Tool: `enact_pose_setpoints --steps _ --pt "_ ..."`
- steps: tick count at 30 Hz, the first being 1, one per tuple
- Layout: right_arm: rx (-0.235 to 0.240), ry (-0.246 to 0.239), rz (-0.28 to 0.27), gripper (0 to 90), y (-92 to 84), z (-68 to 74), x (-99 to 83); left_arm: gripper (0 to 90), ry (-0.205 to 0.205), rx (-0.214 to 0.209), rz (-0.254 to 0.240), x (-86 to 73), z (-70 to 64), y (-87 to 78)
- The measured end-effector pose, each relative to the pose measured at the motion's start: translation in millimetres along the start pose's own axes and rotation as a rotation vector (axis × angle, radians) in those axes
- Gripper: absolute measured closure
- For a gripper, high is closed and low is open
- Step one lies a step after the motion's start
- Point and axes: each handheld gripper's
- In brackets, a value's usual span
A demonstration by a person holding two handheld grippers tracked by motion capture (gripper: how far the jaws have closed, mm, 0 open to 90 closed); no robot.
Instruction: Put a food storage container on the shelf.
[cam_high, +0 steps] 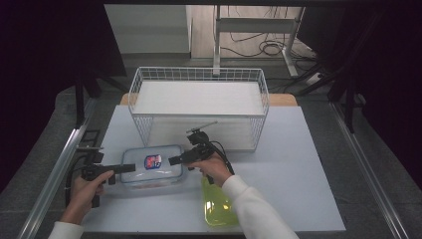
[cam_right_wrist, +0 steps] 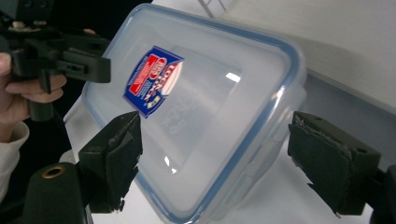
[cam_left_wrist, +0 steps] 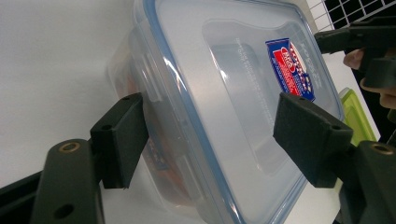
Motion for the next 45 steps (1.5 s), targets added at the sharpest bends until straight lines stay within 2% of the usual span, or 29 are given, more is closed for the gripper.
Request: enact_pose_setpoints --steps 1,6,7,14,18,19,21,25,27,30,33,43,45 --pt "0.001 0.020 0.006 18.3 1.1 -3.2 0.1 26.8 0.002 0.000 -0.001 -0.2 -0.2 0.0" --pt "-0.001 0.046 0.024 18.3 4.9 -8.2 0.1 26.8 0.007 0.001 -0.002 -0.4 -0.5 -0.2" --pt "0.012 0.059 0.032 18.3 7.7 -10.3 0.0 26.8 0.011 0.002 -0.002 -0.5 -0.7 -0.3" --pt "0.024 0.091 0.074 18.1 16.1 -14.7 -1.0 26.9 0.020 0.005 -0.004 -1.3 -1.8 -0.8" --pt "0.044 0.111 0.100 18.0 21.7 -17.3 -2.1 26.9 0.029 0.006 -0.005 -1.8 -2.3 -1.2" --pt "0.061 0.110 0.103 18.1 23.6 -17.9 -2.6 26.9 0.030 0.006 -0.006 -2.0 -2.5 -1.3" --pt "0.077 0.142 0.116 18.1 26.1 -18.7 -3.4 26.9 0.032 0.008 -0.007 -2.2 -2.8 -1.4" --pt "0.086 0.171 0.116 22.4 24.4 -21.3 -3.5 27.0 0.033 0.007 -0.009 -2.5 -2.7 -1.4" --pt "0.098 0.195 0.109 28.9 20.4 -23.2 -3.8 27.0 0.032 0.005 -0.011 -2.8 -2.6 -1.3" --pt "0.096 0.181 0.102 36.0 13.7 -22.9 -4.8 27.2 0.041 0.008 -0.012 -3.2 -4.2 -2.0" --pt "0.119 0.194 0.084 40.3 10.4 -25.5 -7.8 27.4 0.062 0.018 -0.013 -5.1 -7.6 -4.0" --pt "0.133 0.182 0.067 45.5 4.3 -24.4 -11.5 31.9 0.095 0.010 -0.023 -8.0 -9.1 -10.2" --pt "0.134 0.167 0.062 46.1 2.9 -23.3 -12.5 33.4 0.098 0.003 -0.029 -9.0 -8.9 -11.9"
Point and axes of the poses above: each handheld gripper's, and its own axes: y roughly forward along the jaws, x roughly out of its top, z roughly to its left, and after that the axes turned 3 degrees about -y, right-handed
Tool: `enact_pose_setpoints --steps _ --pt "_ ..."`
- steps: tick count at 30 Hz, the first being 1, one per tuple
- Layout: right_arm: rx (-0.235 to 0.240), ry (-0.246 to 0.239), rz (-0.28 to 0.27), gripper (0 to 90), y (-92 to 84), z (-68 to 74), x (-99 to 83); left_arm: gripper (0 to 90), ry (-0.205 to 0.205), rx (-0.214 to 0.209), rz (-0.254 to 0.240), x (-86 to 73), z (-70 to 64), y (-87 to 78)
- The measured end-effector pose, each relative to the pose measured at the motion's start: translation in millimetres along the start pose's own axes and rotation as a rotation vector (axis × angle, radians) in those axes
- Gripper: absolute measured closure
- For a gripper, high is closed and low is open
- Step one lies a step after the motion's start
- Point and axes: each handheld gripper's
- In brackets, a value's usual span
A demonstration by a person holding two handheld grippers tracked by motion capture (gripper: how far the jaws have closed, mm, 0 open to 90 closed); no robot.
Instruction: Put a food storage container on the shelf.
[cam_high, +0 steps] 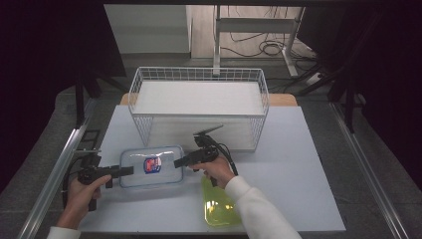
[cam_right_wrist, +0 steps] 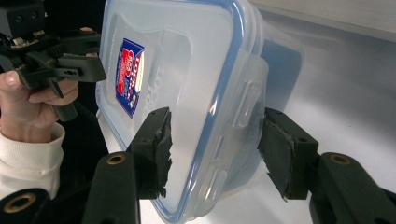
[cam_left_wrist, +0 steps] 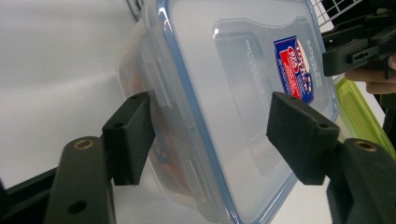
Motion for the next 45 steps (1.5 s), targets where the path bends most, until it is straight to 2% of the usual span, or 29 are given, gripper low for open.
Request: enact_pose_setpoints --steps 3,6,18,28,41,45 --pt "-0.002 -0.015 -0.006 46.9 -1.2 1.1 -2.0 37.1 -0.015 -0.023 -0.017 -2.0 2.8 -1.9" --pt "0.005 -0.020 -0.013 48.2 -2.9 1.9 -4.1 38.4 -0.002 -0.032 -0.023 -3.9 3.3 -4.3" --pt "0.011 -0.034 -0.038 50.3 -5.6 3.9 -9.8 43.9 -0.008 -0.072 -0.034 -7.0 7.3 -9.4" --pt "0.015 -0.046 -0.045 50.8 -8.7 6.2 -14.2 48.6 0.008 -0.114 -0.041 -9.2 8.4 -16.0" --pt "0.000 -0.065 -0.062 50.8 -11.2 9.7 -16.8 50.0 0.022 -0.119 -0.039 -10.2 6.0 -16.3" --pt "-0.001 -0.077 -0.079 51.0 -16.6 11.8 -17.1 51.7 0.022 -0.141 -0.055 -9.6 3.9 -18.9"
Point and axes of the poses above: each handheld gripper's, and its own axes: y roughly forward along the jaws, x roughly out of its top, z roughly to its left, and after that the axes turned 3 degrees about -y, right-handed
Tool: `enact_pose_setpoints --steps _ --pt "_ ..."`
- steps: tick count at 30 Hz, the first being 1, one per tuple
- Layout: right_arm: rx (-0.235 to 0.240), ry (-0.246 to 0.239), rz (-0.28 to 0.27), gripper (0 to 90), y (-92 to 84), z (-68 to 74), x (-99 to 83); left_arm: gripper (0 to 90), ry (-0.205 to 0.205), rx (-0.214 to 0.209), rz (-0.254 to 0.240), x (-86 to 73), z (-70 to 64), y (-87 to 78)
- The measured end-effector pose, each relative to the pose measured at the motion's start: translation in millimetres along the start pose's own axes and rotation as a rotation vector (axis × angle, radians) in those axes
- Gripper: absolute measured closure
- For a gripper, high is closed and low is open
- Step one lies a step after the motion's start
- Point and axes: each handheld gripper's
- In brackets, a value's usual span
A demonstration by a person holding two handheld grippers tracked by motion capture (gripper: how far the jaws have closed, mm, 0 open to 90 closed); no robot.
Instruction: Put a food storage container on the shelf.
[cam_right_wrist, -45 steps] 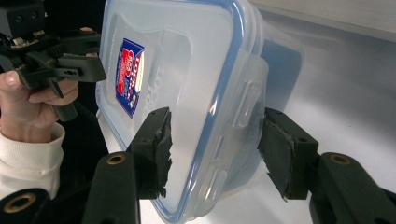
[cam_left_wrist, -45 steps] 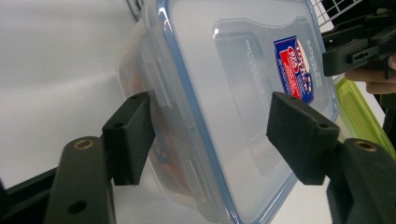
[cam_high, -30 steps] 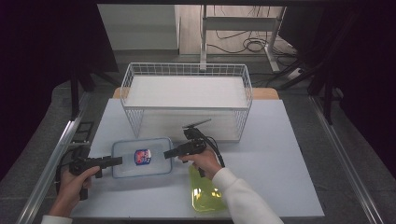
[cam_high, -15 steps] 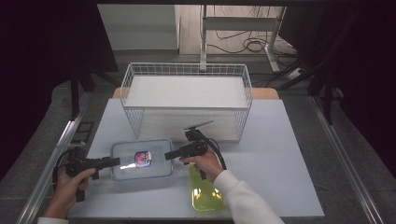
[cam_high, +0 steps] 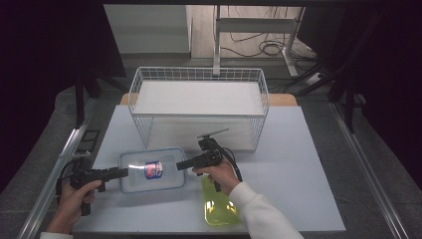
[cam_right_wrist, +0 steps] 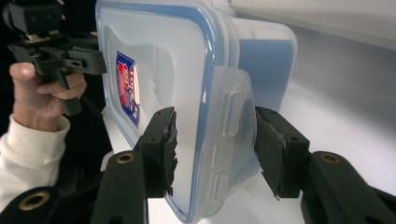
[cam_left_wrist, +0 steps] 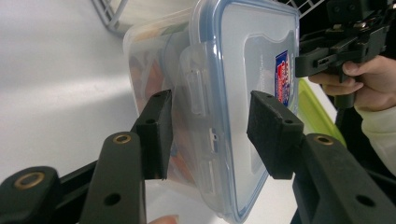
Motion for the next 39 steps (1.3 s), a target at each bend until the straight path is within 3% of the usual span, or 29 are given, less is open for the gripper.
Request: enact_pose_setpoints --steps 8,18,20,27,39 --pt "-0.006 -0.037 -0.032 52.0 -15.2 12.3 3.8 51.9 0.012 -0.019 -0.022 1.7 -10.2 -3.6" --pt "-0.024 -0.097 -0.096 52.0 -48.8 27.6 2.1 51.9 0.077 -0.014 -0.040 16.9 -45.5 -4.4" --pt "-0.034 -0.109 -0.113 51.9 -61.0 31.7 1.3 51.9 0.101 -0.019 -0.046 23.8 -58.7 -2.3" --pt "-0.066 -0.137 -0.157 51.9 -95.9 41.7 2.9 51.9 0.156 -0.033 -0.041 44.7 -85.4 5.1" --pt "-0.109 -0.166 -0.224 51.5 -138.3 47.6 12.9 51.8 0.221 -0.047 -0.047 79.2 -117.8 17.6"
Point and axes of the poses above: each handheld gripper's, and its own axes: y roughly forward along the jaws, x roughly out of its top, z roughly to its left, and after that the axes turned 3 degrees about -y, right-handed
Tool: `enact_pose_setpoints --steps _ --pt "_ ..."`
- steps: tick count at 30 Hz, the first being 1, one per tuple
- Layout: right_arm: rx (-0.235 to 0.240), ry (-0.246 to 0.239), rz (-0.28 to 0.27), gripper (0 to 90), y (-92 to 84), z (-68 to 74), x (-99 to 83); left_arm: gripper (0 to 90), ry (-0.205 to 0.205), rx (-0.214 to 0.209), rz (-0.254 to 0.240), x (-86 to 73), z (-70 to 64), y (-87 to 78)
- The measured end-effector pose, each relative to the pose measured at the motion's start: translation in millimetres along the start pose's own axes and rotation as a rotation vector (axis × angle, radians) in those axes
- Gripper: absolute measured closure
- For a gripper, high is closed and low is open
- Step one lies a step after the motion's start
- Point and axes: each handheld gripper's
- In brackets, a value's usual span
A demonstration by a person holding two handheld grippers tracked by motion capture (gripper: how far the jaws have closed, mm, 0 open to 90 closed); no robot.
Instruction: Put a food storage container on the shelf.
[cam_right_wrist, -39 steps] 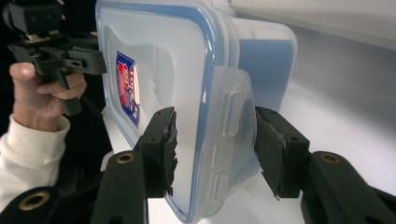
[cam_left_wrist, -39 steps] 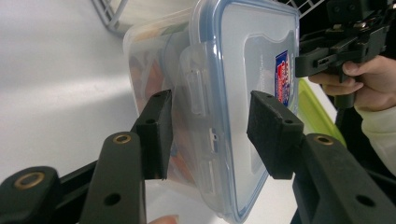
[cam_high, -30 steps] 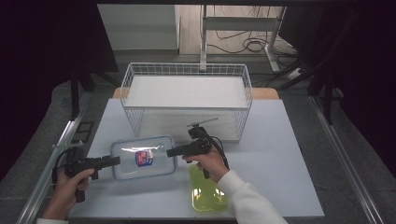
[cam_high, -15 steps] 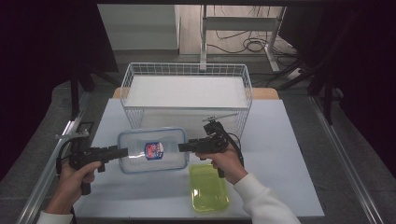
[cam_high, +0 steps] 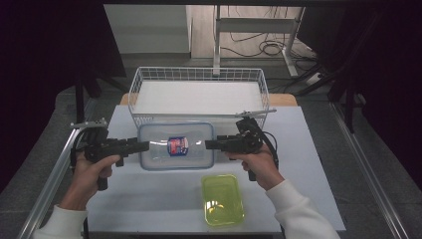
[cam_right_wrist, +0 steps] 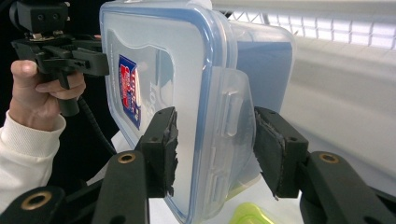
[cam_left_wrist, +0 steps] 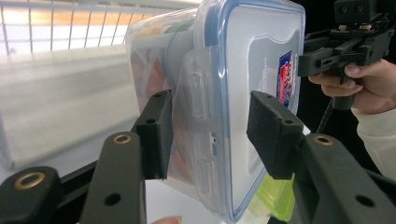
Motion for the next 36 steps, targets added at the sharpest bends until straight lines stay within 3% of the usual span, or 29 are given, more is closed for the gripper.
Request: enact_pose_setpoints --steps 16,36 --pt "-0.032 -0.032 -0.055 51.5 -39.6 -6.2 29.7 52.0 0.054 -0.024 -0.009 47.0 -20.2 17.4" --pt "-0.043 -0.032 -0.079 51.5 -53.5 -16.8 41.9 52.1 0.076 -0.031 0.000 70.3 -24.7 29.9"
Point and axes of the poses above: each handheld gripper's, and its own axes: y roughly forward along the jaws, x roughly out of its top, z roughly to its left, and after that the axes turned 3 degrees about -y, right-handed
